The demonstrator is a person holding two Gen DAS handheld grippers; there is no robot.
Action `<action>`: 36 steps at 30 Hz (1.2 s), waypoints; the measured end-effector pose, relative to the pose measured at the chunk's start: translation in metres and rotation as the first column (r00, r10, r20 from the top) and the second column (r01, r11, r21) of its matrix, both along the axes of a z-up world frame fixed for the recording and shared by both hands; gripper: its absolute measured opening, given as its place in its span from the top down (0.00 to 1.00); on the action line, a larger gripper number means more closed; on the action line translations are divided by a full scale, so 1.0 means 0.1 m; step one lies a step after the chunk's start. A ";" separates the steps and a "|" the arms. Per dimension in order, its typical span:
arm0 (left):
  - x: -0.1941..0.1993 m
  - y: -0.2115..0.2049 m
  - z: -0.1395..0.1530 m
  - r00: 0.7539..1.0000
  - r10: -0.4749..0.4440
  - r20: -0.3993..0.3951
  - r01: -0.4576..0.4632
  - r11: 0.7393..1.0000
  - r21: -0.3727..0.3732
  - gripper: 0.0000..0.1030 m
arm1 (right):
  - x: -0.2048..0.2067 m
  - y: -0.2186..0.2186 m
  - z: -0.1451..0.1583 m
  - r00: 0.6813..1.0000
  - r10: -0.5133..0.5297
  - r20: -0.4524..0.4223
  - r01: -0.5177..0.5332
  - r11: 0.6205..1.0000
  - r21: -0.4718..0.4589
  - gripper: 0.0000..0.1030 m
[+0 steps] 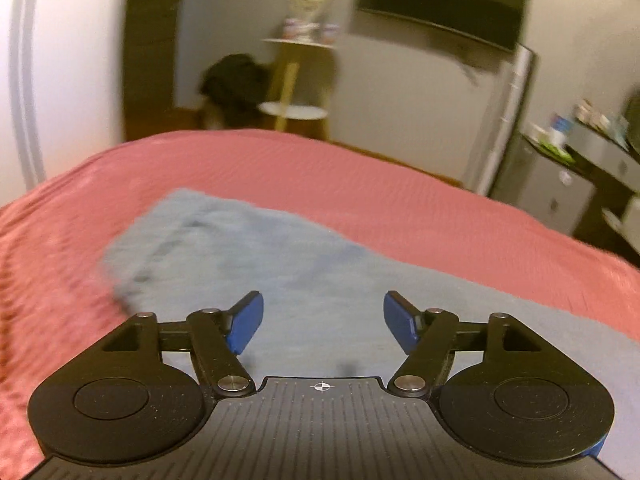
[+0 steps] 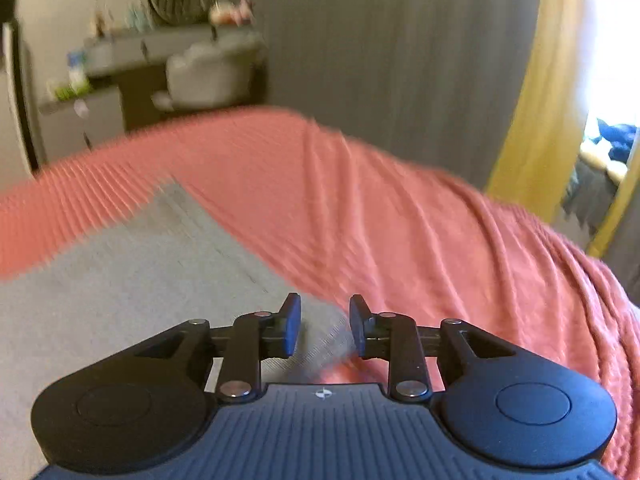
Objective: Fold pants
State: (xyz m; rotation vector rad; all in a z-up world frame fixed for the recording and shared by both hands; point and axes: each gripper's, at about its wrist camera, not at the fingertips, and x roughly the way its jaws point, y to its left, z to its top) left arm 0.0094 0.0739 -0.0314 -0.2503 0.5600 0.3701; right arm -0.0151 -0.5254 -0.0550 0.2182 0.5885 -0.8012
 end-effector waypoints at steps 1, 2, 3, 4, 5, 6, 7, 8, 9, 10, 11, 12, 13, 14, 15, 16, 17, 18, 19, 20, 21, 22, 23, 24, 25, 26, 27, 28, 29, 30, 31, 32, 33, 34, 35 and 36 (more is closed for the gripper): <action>0.13 -0.14 -0.03 1.000 -0.029 -0.011 0.029 0.999 0.021 0.29 | 0.03 0.11 0.07 0.999 0.036 0.033 -0.036 0.999 -0.011 0.68; 0.24 -0.27 -0.06 0.998 -0.056 -0.017 0.057 0.998 0.035 0.29 | 0.10 0.28 0.15 0.993 0.093 0.066 -0.091 0.996 -0.025 0.60; 0.38 -0.41 -0.11 0.996 -0.089 -0.016 0.089 0.995 0.047 0.27 | 0.19 0.51 0.21 0.980 0.174 0.097 -0.171 0.984 -0.039 0.51; 0.51 -0.55 -0.15 0.994 -0.109 -0.020 0.110 0.992 0.058 0.27 | 0.29 0.74 0.24 0.958 0.264 0.115 -0.260 0.964 -0.048 0.46; 0.63 -0.67 -0.20 0.992 -0.124 -0.019 0.125 0.990 0.062 0.26 | 0.41 1.03 0.24 0.918 0.378 0.118 -0.374 0.926 -0.058 0.37; 0.74 -0.76 -0.25 0.990 -0.141 -0.016 0.142 0.988 0.067 0.25 | 0.54 1.34 0.22 0.860 0.499 0.105 -0.494 0.867 -0.071 0.32; 0.86 -0.86 -0.31 0.987 -0.158 -0.019 0.159 0.984 0.079 0.22 | 0.67 1.68 0.18 0.780 0.620 0.081 -0.614 0.784 -0.092 0.31; 0.96 -0.93 -0.37 0.985 -0.172 -0.031 0.174 0.980 0.095 0.22 | 0.78 2.02 0.12 0.695 0.717 0.057 -0.708 0.696 -0.122 0.31; 1.06 -1.00 -0.43 0.982 -0.183 -0.055 0.188 0.975 0.119 0.22 | 0.87 2.31 0.05 0.614 0.789 0.043 -0.776 0.612 -0.151 0.31; 1.17 -1.03 -0.52 0.980 -0.183 -0.084 0.194 0.971 0.143 0.22 | 0.96 2.58 -0.03 0.536 0.844 0.019 -0.829 0.530 -0.179 0.30; 1.25 -1.03 -0.60 0.979 -0.174 -0.109 0.190 0.969 0.160 0.21 | 1.03 2.77 -0.09 0.493 0.870 -0.007 -0.853 0.482 -0.199 0.26; 1.33 -0.99 -0.69 0.980 -0.152 -0.128 0.172 0.970 0.171 0.17 | 1.11 2.93 -0.18 0.458 0.888 -0.042 -0.872 0.440 -0.214 0.21; 1.35 -0.95 -0.73 0.983 -0.138 -0.121 0.158 0.972 0.174 0.09 | 1.16 3.01 -0.25 0.434 0.898 -0.066 -0.885 0.412 -0.215 0.21; 1.34 -0.90 -0.76 0.986 -0.128 -0.103 0.145 0.972 0.182 0.07 | 1.23 3.03 -0.34 0.425 0.900 -0.092 -0.893 0.401 -0.204 0.21; 1.34 -0.85 -0.77 0.989 -0.118 -0.094 0.135 0.970 0.202 0.07 | 1.30 2.98 -0.43 0.441 0.889 -0.123 -0.891 0.417 -0.181 0.20; 1.35 -0.78 -0.79 0.988 -0.121 -0.091 0.139 0.964 0.225 0.06 | 1.35 2.88 -0.47 0.463 0.877 -0.127 -0.882 0.442 -0.160 0.19; 1.35 -0.72 -0.81 0.987 -0.134 -0.086 0.151 0.957 0.248 0.06 | 1.37 2.68 -0.49 0.483 0.871 -0.085 -0.872 0.470 -0.137 0.13; 1.34 -0.66 -0.82 0.986 -0.143 -0.083 0.160 0.951 0.266 0.05 | 1.39 2.47 -0.48 0.521 0.852 -0.055 -0.850 0.513 -0.120 0.11; 1.32 -0.59 -0.83 0.986 -0.146 -0.081 0.163 0.944 0.287 0.05 | 1.44 2.23 -0.49 0.590 0.805 -0.058 -0.805 0.581 -0.119 0.11; 1.31 -0.53 -0.83 0.989 -0.125 -0.084 0.146 0.939 0.312 0.05 | 1.48 1.96 -0.52 0.664 0.744 -0.069 -0.746 0.655 -0.120 0.10; 1.29 -0.49 -0.83 0.992 -0.081 -0.099 0.110 0.934 0.340 0.05 | 1.49 1.67 -0.53 0.721 0.691 -0.049 -0.692 0.716 -0.088 0.09; 1.29 -0.37 -0.83 0.993 -0.041 -0.110 0.076 0.937 0.342 0.05 | 1.47 1.30 -0.54 0.770 0.638 0.015 -0.638 0.770 -0.007 0.09; 1.27 -0.30 -0.81 0.994 -0.015 -0.109 0.050 0.946 0.320 0.05 | 1.42 0.95 -0.53 0.815 0.574 0.079 -0.579 0.813 0.068 0.09; 1.25 -0.17 -0.78 0.993 0.037 -0.115 -0.002 0.956 0.292 0.05 | 1.35 0.67 -0.52 0.863 0.495 0.105 -0.504 0.858 0.098 0.12; 1.23 -0.09 -0.76 0.989 0.081 -0.125 -0.043 0.959 0.281 0.05 | 1.27 0.43 -0.49 0.908 0.408 0.093 -0.416 0.904 0.098 0.15; 1.19 -0.04 -0.73 0.984 0.116 -0.134 -0.075 0.959 0.274 0.05 | 1.19 0.18 -0.47 0.952 0.302 0.052 -0.306 0.947 0.099 0.16; 1.14 0.02 -0.70 0.981 0.132 -0.140 -0.092 0.960 0.263 0.05 | 1.08 -0.07 -0.47 0.976 0.216 0.032 -0.218 0.968 0.122 0.19; 1.06 0.04 -0.67 0.980 0.130 -0.149 -0.090 0.964 0.249 0.07 | 0.91 -0.30 -0.44 0.983 0.168 0.075 -0.179 0.968 0.175 0.23; 0.99 0.03 -0.64 0.979 0.125 -0.163 -0.083 0.966 0.246 0.07 | 0.70 -0.48 -0.42 0.983 0.134 0.128 -0.160 0.961 0.225 0.23; 0.89 0.00 -0.63 0.978 0.109 -0.180 -0.061 0.966 0.250 0.07 | 0.52 -0.59 -0.37 0.981 0.105 0.162 -0.146 0.952 0.269 0.23; 0.80 -0.05 -0.63 0.978 0.091 -0.190 -0.040 0.965 0.259 0.07 | 0.38 -0.68 -0.34 0.981 0.086 0.174 -0.136 0.943 0.303 0.23; 0.70 -0.13 -0.63 0.979 0.071 -0.191 -0.017 0.962 0.271 0.07 | 0.21 -0.75 -0.32 0.977 0.068 0.204 -0.137 0.927 0.349 0.23; 0.58 -0.21 -0.64 0.981 0.040 -0.191 0.016 0.958 0.285 0.07 | 0.04 -0.82 -0.32 0.969 0.050 0.243 -0.146 0.906 0.397 0.23; 0.49 -0.28 -0.62 0.981 0.004 -0.194 0.054 0.954 0.294 0.07 | -0.12 -0.86 -0.33 0.960 0.030 0.277 -0.156 0.883 0.443 0.23; 0.41 -0.34 -0.61 0.980 -0.028 -0.199 0.088 0.950 0.298 0.07 | -0.30 -0.90 -0.38 0.953 0.014 0.303 -0.164 0.864 0.476 0.23; 0.34 -0.43 -0.62 0.976 -0.063 -0.210 0.125 0.947 0.296 0.07 | -0.42 -0.84 -0.38 0.947 -0.007 0.322 -0.166 0.847 0.506 0.25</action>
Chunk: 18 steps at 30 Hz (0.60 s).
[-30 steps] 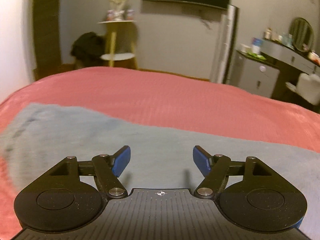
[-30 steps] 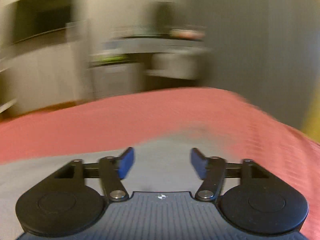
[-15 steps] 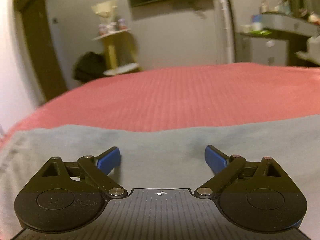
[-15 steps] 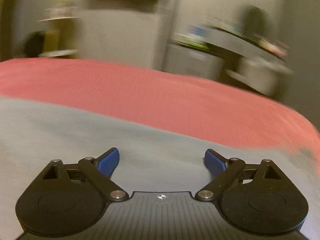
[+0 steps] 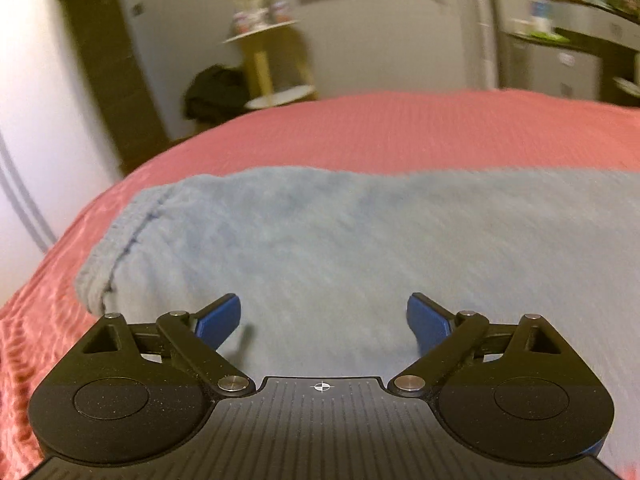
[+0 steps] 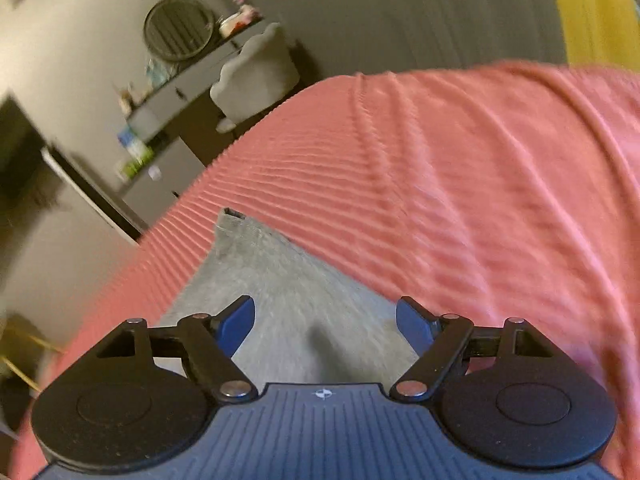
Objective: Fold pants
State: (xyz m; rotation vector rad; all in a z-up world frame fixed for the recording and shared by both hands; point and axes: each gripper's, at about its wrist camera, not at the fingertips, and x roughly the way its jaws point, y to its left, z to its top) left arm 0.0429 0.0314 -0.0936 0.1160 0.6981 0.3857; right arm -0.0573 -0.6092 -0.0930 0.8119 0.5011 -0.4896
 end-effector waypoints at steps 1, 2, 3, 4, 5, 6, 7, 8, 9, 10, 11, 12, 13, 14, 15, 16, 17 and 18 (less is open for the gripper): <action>-0.05 -0.03 -0.01 1.000 -0.019 -0.008 0.019 1.000 -0.006 0.07 | -0.12 -0.01 -0.03 1.000 -0.010 0.009 0.010 0.999 0.032 0.26; -0.10 -0.06 -0.03 0.999 -0.027 -0.019 0.027 1.000 -0.014 0.07 | -0.20 0.02 -0.03 1.000 -0.016 0.010 0.016 0.998 0.054 0.32; -0.14 -0.14 -0.04 0.999 -0.028 -0.029 0.027 0.999 -0.024 0.07 | -0.26 0.00 -0.05 1.000 -0.023 0.001 0.023 0.997 0.074 0.37; -0.18 -0.17 -0.05 0.999 -0.029 -0.035 0.028 0.999 -0.035 0.08 | -0.23 0.01 -0.09 0.999 -0.027 -0.022 0.029 0.995 0.099 0.42; -0.20 -0.19 -0.05 0.999 -0.030 -0.036 0.028 0.999 -0.043 0.08 | -0.23 0.00 -0.13 0.999 -0.022 -0.029 0.025 0.992 0.128 0.50; -0.22 -0.20 -0.05 0.999 -0.026 -0.031 0.025 0.998 -0.051 0.08 | -0.27 0.01 -0.17 1.000 -0.012 -0.019 0.015 0.988 0.157 0.53; -0.23 -0.20 -0.05 0.999 -0.021 -0.024 0.020 0.998 -0.060 0.08 | -0.29 0.04 -0.17 1.000 -0.006 -0.008 0.007 0.983 0.183 0.54; -0.24 -0.19 -0.05 1.000 -0.016 -0.017 0.015 0.998 -0.069 0.08 | -0.29 0.06 -0.16 1.000 0.001 0.001 -0.002 0.979 0.204 0.54; -0.26 -0.17 -0.05 1.000 -0.004 -0.013 0.003 0.996 -0.085 0.08 | -0.30 0.06 -0.16 1.000 0.003 0.011 -0.005 0.976 0.216 0.55; -0.26 -0.14 -0.05 1.000 0.007 -0.014 -0.008 0.995 -0.100 0.08 | -0.30 0.06 -0.18 1.000 0.000 0.015 -0.003 0.975 0.224 0.56; -0.27 -0.10 -0.06 1.000 0.021 -0.013 -0.022 0.993 -0.114 0.08 | -0.27 0.04 -0.20 1.000 -0.004 0.018 0.000 0.974 0.228 0.57; -0.27 -0.07 -0.07 0.999 0.039 -0.010 -0.040 0.992 -0.119 0.08 | -0.24 0.02 -0.23 1.000 -0.009 0.016 0.005 0.971 0.239 0.57; -0.29 -0.03 -0.09 0.999 0.050 -0.007 -0.050 0.992 -0.118 0.08 | -0.20 -0.01 -0.25 1.000 -0.020 0.007 0.018 0.966 0.258 0.57; -0.29 -0.01 -0.08 0.998 0.055 -0.003 -0.055 0.991 -0.120 0.08 | -0.16 -0.05 -0.29 0.999 -0.040 -0.005 0.039 0.958 0.285 0.57; -0.29 0.00 -0.08 0.998 0.057 0.002 -0.056 0.990 -0.128 0.08 | -0.16 -0.09 -0.33 0.998 -0.055 0.001 0.052 0.947 0.316 0.57; -0.30 0.00 -0.08 0.998 0.059 0.007 -0.057 0.990 -0.131 0.08 | -0.17 -0.12 -0.36 0.998 -0.068 0.007 0.062 0.939 0.338 0.57; -0.31 -0.01 -0.08 0.998 0.059 0.011 -0.057 0.990 -0.131 0.08 | -0.19 -0.14 -0.38 0.997 -0.082 0.014 0.072 0.932 0.355 0.57; -0.31 -0.02 -0.08 0.998 0.055 0.012 -0.053 0.990 -0.132 0.08 | -0.20 -0.14 -0.38 0.996 -0.088 0.020 0.075 0.929 0.362 0.57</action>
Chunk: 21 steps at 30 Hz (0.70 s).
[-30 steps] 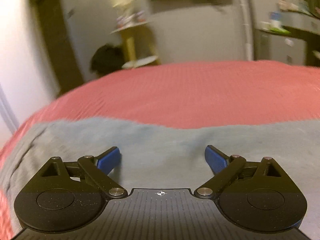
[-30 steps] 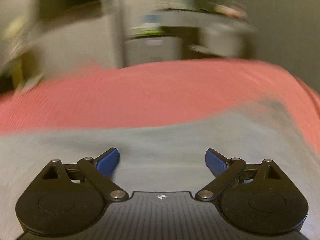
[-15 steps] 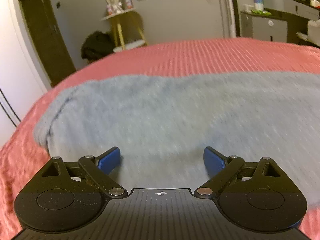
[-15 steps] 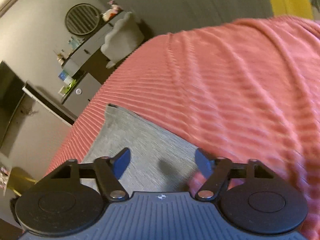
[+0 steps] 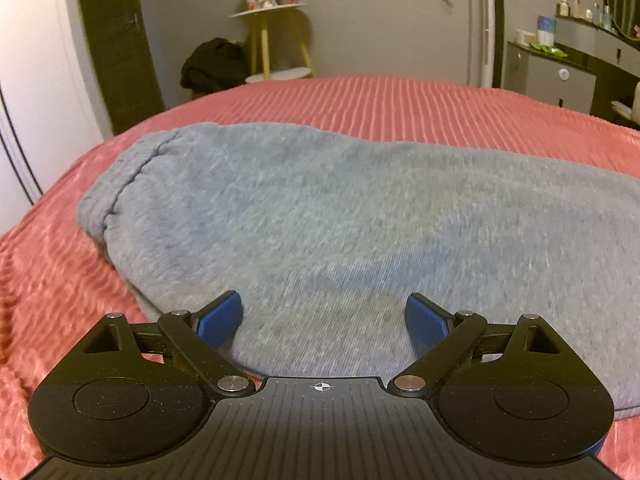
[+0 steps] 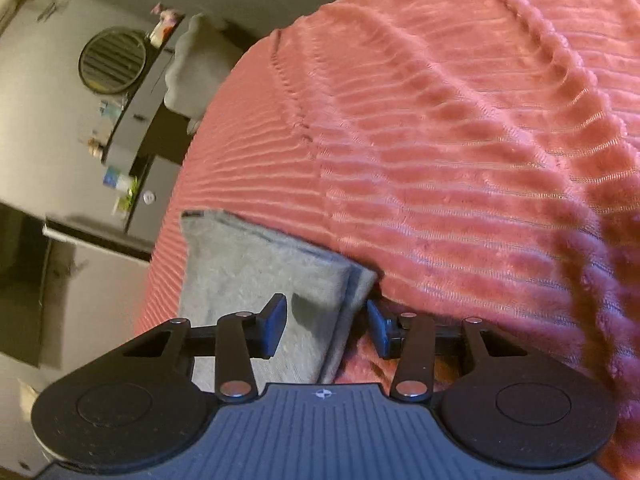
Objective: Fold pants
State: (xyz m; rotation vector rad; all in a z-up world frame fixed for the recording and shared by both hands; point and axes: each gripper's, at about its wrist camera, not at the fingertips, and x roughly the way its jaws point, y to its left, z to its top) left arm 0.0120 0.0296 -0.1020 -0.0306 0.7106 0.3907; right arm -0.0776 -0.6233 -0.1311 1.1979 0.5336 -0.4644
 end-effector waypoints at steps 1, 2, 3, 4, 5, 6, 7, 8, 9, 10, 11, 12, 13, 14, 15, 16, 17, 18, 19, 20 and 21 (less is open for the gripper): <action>-0.01 -0.01 0.00 1.000 -0.003 -0.001 0.003 1.000 0.002 0.08 | 0.01 -0.01 0.00 1.000 0.002 0.001 -0.002 1.000 -0.002 0.57; -0.01 -0.01 0.00 1.000 -0.004 -0.003 0.004 1.000 0.007 0.08 | 0.01 0.00 0.01 1.000 0.010 0.002 -0.010 1.000 -0.018 0.60; -0.01 -0.02 0.00 1.000 -0.004 -0.004 0.004 1.000 0.010 0.08 | 0.01 0.02 0.05 1.000 0.019 0.001 -0.019 0.999 -0.049 0.72; 0.00 -0.01 -0.01 1.000 -0.003 -0.005 0.004 1.000 0.008 0.08 | 0.01 0.04 0.09 0.999 0.033 0.001 -0.033 0.996 -0.085 0.79; 0.00 -0.01 0.00 1.000 -0.001 -0.003 0.001 1.000 0.006 0.08 | 0.02 0.07 0.12 0.999 0.049 0.001 -0.048 0.991 -0.125 0.83; 0.00 0.00 0.00 1.000 0.002 0.000 -0.002 1.000 -0.001 0.08 | 0.02 0.09 0.15 0.998 0.057 0.000 -0.057 0.987 -0.151 0.83; 0.00 0.01 0.00 1.000 0.005 0.001 -0.005 1.000 -0.007 0.08 | 0.03 0.11 0.16 0.998 0.064 -0.002 -0.063 0.984 -0.168 0.82; 0.00 0.01 0.00 1.000 0.007 0.003 -0.007 1.000 -0.011 0.08 | 0.05 0.11 0.17 0.998 0.067 -0.004 -0.067 0.982 -0.177 0.81; -0.01 0.01 0.00 1.000 0.007 0.005 -0.007 1.000 -0.013 0.08 | 0.07 0.12 0.17 0.998 0.067 -0.010 -0.068 0.982 -0.179 0.80; -0.01 0.01 0.00 1.000 0.006 0.006 -0.006 1.000 -0.013 0.08 | 0.10 0.11 0.17 0.998 0.068 -0.013 -0.070 0.981 -0.181 0.80; -0.01 0.01 0.00 1.000 0.005 0.006 -0.005 1.000 -0.013 0.08 | 0.12 0.12 0.17 0.997 0.074 -0.011 -0.074 0.980 -0.185 0.80; -0.02 0.01 0.00 1.000 0.004 0.004 -0.004 1.000 -0.012 0.08 | 0.14 0.13 0.19 0.997 0.077 -0.014 -0.079 0.978 -0.193 0.79; -0.02 0.01 0.01 1.000 0.004 0.004 -0.004 1.000 -0.013 0.08 | 0.16 0.14 0.20 0.997 0.078 -0.021 -0.081 0.977 -0.199 0.77; -0.02 0.00 0.01 1.000 0.004 0.004 -0.004 1.000 -0.013 0.08 | 0.18 0.14 0.20 0.996 0.080 -0.028 -0.084 0.975 -0.206 0.77; -0.02 0.00 0.01 1.000 0.004 0.004 -0.004 1.000 -0.013 0.08 | 0.19 0.14 0.20 0.996 0.079 -0.039 -0.086 0.974 -0.208 0.76; -0.02 0.00 0.01 1.000 0.004 0.003 -0.004 1.000 -0.013 0.08 | 0.22 0.13 0.18 0.995 0.079 -0.055 -0.088 0.974 -0.207 0.76; -0.02 0.00 0.01 1.000 0.004 0.003 -0.004 1.000 -0.013 0.08 | 0.24 0.13 0.18 0.994 0.075 -0.074 -0.089 0.974 -0.207 0.77; -0.02 0.00 0.01 1.000 0.004 0.004 -0.004 1.000 -0.014 0.08 | 0.25 0.13 0.19 0.994 0.067 -0.088 -0.085 0.973 -0.214 0.82; -0.02 0.01 0.01 1.000 0.004 0.006 -0.004 1.000 -0.018 0.08 | 0.25 0.14 0.21 0.994 0.068 -0.089 -0.086 0.970 -0.227 0.83; -0.02 0.01 0.02 1.000 0.004 0.009 -0.004 1.000 -0.022 0.08 | 0.25 0.18 0.26 0.993 0.069 -0.092 -0.090 0.963 -0.253 0.85; -0.02 0.01 0.02 1.000 0.006 0.011 -0.005 1.000 -0.025 0.08 | 0.25 0.24 0.34 0.993 0.078 -0.093 -0.103 0.949 -0.297 0.87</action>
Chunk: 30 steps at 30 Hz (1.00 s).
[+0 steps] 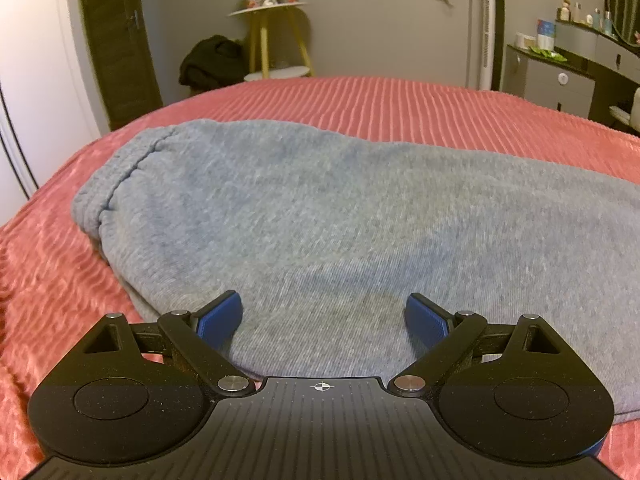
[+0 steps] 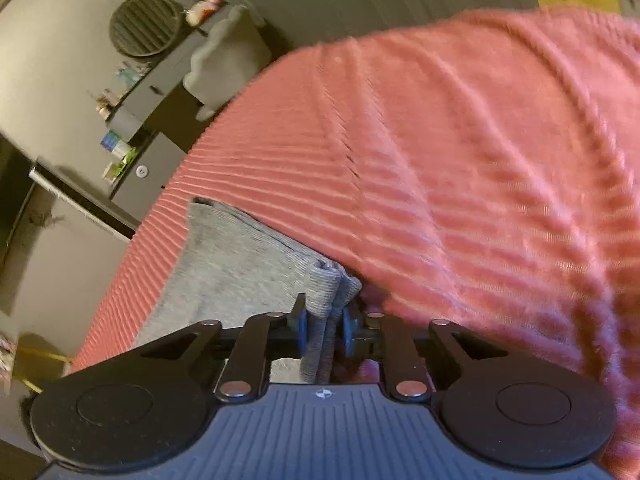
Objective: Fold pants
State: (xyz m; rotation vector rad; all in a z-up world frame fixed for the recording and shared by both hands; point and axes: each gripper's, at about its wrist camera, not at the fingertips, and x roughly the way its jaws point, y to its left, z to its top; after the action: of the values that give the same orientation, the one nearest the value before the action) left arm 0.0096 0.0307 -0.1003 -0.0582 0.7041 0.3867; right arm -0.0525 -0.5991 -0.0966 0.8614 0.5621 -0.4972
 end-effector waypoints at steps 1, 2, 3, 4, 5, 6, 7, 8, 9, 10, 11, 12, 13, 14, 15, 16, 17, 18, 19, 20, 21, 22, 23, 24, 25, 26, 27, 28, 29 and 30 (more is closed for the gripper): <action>0.00 0.00 0.00 1.000 0.001 0.001 0.000 1.000 -0.002 0.08 | 0.02 0.09 0.11 1.000 0.031 0.002 -0.031 0.997 -0.064 0.87; 0.00 0.00 0.00 1.000 -0.001 0.001 0.001 1.000 -0.002 0.08 | 0.07 0.23 0.26 0.997 0.079 -0.005 -0.079 0.986 -0.146 0.88; 0.00 0.00 0.00 1.000 -0.002 0.001 0.002 1.000 0.000 0.08 | 0.11 0.38 0.40 0.992 0.129 -0.005 -0.127 0.969 -0.214 0.88; 0.00 -0.01 0.00 1.000 -0.004 0.001 0.004 1.000 0.002 0.08 | 0.16 0.55 0.55 0.981 0.194 -0.001 -0.186 0.943 -0.274 0.88; -0.01 -0.01 0.00 1.000 -0.008 0.002 0.008 1.000 0.001 0.08 | 0.21 0.75 0.69 0.964 0.266 0.001 -0.252 0.912 -0.324 0.88; -0.02 -0.02 0.01 1.000 -0.013 0.006 0.013 1.000 -0.003 0.09 | 0.26 0.95 0.82 0.942 0.336 0.000 -0.313 0.876 -0.367 0.88; -0.04 -0.02 0.03 1.000 -0.018 0.013 0.018 1.000 -0.009 0.09 | 0.31 1.16 0.93 0.912 0.411 0.001 -0.377 0.837 -0.398 0.88; -0.05 -0.03 0.05 1.000 -0.021 0.018 0.022 1.000 -0.015 0.09 | 0.35 1.39 1.02 0.869 0.494 0.007 -0.448 0.794 -0.411 0.88; -0.07 -0.03 0.07 0.999 -0.026 0.026 0.027 0.999 -0.023 0.09 | 0.39 1.63 1.07 0.816 0.577 0.003 -0.523 0.741 -0.421 0.88; -0.09 -0.03 0.09 0.999 -0.030 0.035 0.031 0.999 -0.030 0.09 | 0.43 1.84 1.09 0.768 0.640 -0.007 -0.580 0.692 -0.430 0.88; -0.11 -0.03 0.10 0.999 -0.033 0.042 0.034 0.999 -0.035 0.09 | 0.46 2.06 1.09 0.723 0.690 -0.014 -0.629 0.650 -0.426 0.88; -0.13 -0.03 0.12 0.998 -0.036 0.046 0.038 0.998 -0.040 0.09 | 0.49 2.25 1.05 0.680 0.732 -0.024 -0.676 0.614 -0.408 0.88; -0.15 -0.03 0.14 0.998 -0.041 0.050 0.043 0.998 -0.046 0.09 | 0.53 2.44 0.98 0.634 0.772 -0.042 -0.725 0.575 -0.381 0.88; -0.17 -0.04 0.16 0.997 -0.050 0.053 0.052 0.997 -0.050 0.09 | 0.57 2.61 0.87 0.593 0.803 -0.060 -0.768 0.542 -0.343 0.88; -0.18 -0.05 0.18 0.996 -0.066 0.054 0.069 0.996 -0.052 0.10 | 0.59 2.77 0.75 0.555 0.828 -0.076 -0.806 0.512 -0.297 0.88; -0.19 -0.07 0.20 0.995 -0.082 0.052 0.085 0.995 -0.049 0.11 | 0.61 2.89 0.64 0.520 0.849 -0.094 -0.838 0.486 -0.249 0.88; -0.20 -0.10 0.22 0.993 -0.103 0.053 0.105 0.994 -0.042 0.11 | 0.64 2.99 0.52 0.481 0.869 -0.116 -0.870 0.457 -0.186 0.87; -0.20 -0.15 0.26 0.990 -0.132 0.053 0.134 0.990 -0.038 0.11 | 0.65 3.05 0.42 0.455 0.882 -0.123 -0.889 0.442 -0.119 0.79; -0.20 -0.21 0.29 0.986 -0.159 0.051 0.162 0.986 -0.041 0.12 | 0.66 3.08 0.33 0.440 0.890 -0.120 -0.898 0.436 -0.054 0.74; -0.19 -0.27 0.33 0.980 -0.191 0.056 0.194 0.980 -0.050 0.12 | 0.68 3.05 0.27 0.438 0.894 -0.096 -0.897 0.441 0.020 0.59; -0.18 -0.35 0.38 0.973 -0.223 0.067 0.227 0.972 -0.065 0.12 | 0.66 2.96 0.25 0.467 0.883 -0.034 -0.880 0.469 0.072 0.46; -0.16 -0.46 0.43 0.963 -0.258 0.080 0.265 0.960 -0.087 0.12 | 0.63 2.85 0.26 0.507 0.861 0.033 -0.859 0.503 0.093 0.41; -0.12 -0.57 0.49 0.951 -0.297 0.092 0.306 0.946 -0.110 0.11 | 0.57 2.75 0.27 0.554 0.827 0.096 -0.832 0.546 0.103 0.32; -0.08 -0.68 0.54 0.939 -0.329 0.101 0.340 0.931 -0.131 0.11 | 0.51 2.64 0.30 0.600 0.787 0.141 -0.800 0.590 0.108 0.24; -0.01 -0.81 0.58 0.923 -0.369 0.109 0.383 0.909 -0.165 0.11 | 0.45 2.52 0.31 0.651 0.739 0.173 -0.758 0.643 0.104 0.22; 0.05 -0.91 0.61 0.911 -0.396 0.113 0.411 0.890 -0.196 0.11 | 0.38 2.43 0.33 0.696 0.695 0.181 -0.715 0.693 0.092 0.21; 0.15 -1.05 0.62 0.896 -0.431 0.109 0.444 0.862 -0.243 0.11 | 0.34 2.36 0.34 0.729 0.662 0.173 -0.680 0.730 0.072 0.21; 0.24 -1.15 0.62 0.884 -0.456 0.098 0.464 0.839 -0.284 0.11 | 0.29 2.30 0.36 0.762 0.628 0.159 -0.641 0.766 0.046 0.20; 0.34 -1.27 0.61 0.875 -0.476 0.086 0.477 0.818 -0.320 0.11 | 0.26 2.26 0.36 0.779 0.606 0.158 -0.618 0.786 0.031 0.17; 0.44 -1.38 0.59 0.865 -0.496 0.076 0.489 0.798 -0.352 0.13 | 0.23 2.22 0.38 0.792 0.588 0.167 -0.599 0.801 0.018 0.14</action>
State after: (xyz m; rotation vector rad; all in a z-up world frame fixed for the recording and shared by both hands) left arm 0.0538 -0.1075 -0.0414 -0.2150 0.7745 -0.2533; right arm -0.0299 -0.3766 -0.0587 0.7295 0.6744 0.1708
